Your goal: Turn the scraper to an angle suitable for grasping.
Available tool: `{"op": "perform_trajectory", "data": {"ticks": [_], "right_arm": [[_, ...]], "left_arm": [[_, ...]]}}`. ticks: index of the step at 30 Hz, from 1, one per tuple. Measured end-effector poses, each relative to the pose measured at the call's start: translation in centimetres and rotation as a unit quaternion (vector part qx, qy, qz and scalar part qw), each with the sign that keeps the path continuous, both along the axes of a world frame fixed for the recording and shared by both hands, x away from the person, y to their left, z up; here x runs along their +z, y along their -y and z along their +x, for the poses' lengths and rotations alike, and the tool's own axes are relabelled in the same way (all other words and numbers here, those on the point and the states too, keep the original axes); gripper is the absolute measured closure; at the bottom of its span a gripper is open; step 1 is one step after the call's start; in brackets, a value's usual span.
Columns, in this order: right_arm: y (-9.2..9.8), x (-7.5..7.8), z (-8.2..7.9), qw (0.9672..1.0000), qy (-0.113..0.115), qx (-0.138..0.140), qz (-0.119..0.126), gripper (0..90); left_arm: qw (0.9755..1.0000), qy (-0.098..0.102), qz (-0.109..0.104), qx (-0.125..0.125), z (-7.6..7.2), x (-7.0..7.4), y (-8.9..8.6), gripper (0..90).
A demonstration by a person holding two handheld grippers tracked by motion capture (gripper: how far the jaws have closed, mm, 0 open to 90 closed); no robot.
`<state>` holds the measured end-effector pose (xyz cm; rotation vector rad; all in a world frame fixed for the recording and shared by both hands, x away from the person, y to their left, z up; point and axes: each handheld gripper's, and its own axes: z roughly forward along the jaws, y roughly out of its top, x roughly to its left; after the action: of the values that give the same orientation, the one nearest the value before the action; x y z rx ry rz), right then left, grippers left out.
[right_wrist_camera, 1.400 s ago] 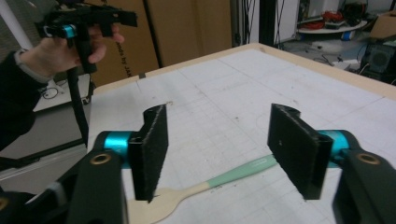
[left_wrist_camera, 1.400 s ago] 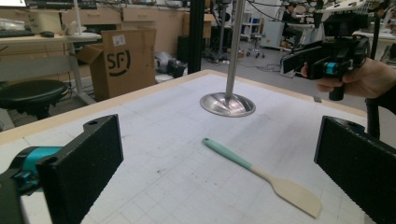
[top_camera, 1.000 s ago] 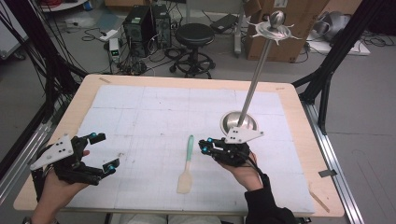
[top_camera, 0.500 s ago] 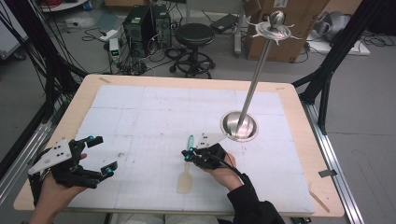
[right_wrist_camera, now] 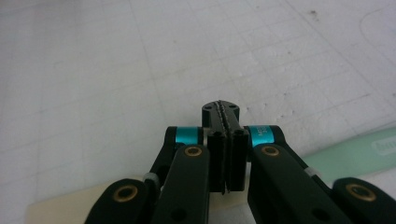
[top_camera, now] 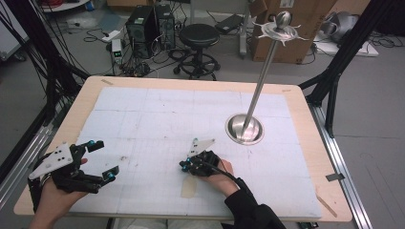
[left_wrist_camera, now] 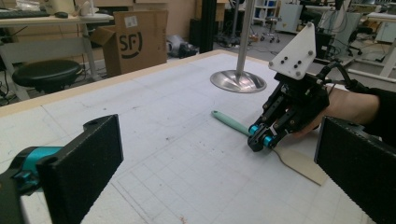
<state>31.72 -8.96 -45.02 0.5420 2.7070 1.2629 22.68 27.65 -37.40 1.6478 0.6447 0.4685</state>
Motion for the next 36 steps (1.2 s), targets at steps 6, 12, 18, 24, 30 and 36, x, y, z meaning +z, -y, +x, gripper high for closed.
{"op": "perform_trajectory", "data": {"ticks": [6, 12, 18, 24, 30, 36], "right_arm": [[0.2, 0.0, -0.1, 0.9993, -0.029, -0.023, 0.006, 89.8], [0.5, 0.1, -0.4, 0.9988, -0.039, -0.03, -0.001, 89.8], [0.7, 0.3, -0.7, 0.9986, -0.038, -0.036, -0.012, 89.9], [1.1, 0.3, -1.2, 0.9987, -0.029, -0.039, -0.014, 89.9], [2.4, 0.3, -1.6, 0.9983, -0.033, -0.047, -0.01, 89.9], [3.3, 0.3, -2.2, 0.998, -0.032, -0.054, -0.011, 89.9]], "left_arm": [[1.0, -0.002, 0.005, -0.001, 0.0, -0.1, 0.1, 1.7], [1.0, -0.002, 0.007, 0.0, 0.0, -0.3, 0.1, 1.7], [1.0, 0.003, 0.001, -0.002, 0.1, -0.2, 0.1, 1.7], [1.0, -0.001, 0.0, -0.004, 0.5, -0.3, 0.4, 1.7], [1.0, -0.003, -0.001, -0.009, 0.9, -0.4, 0.7, 1.7], [0.9998, -0.004, -0.001, -0.021, 1.5, -0.4, 1.4, 1.7]]}}
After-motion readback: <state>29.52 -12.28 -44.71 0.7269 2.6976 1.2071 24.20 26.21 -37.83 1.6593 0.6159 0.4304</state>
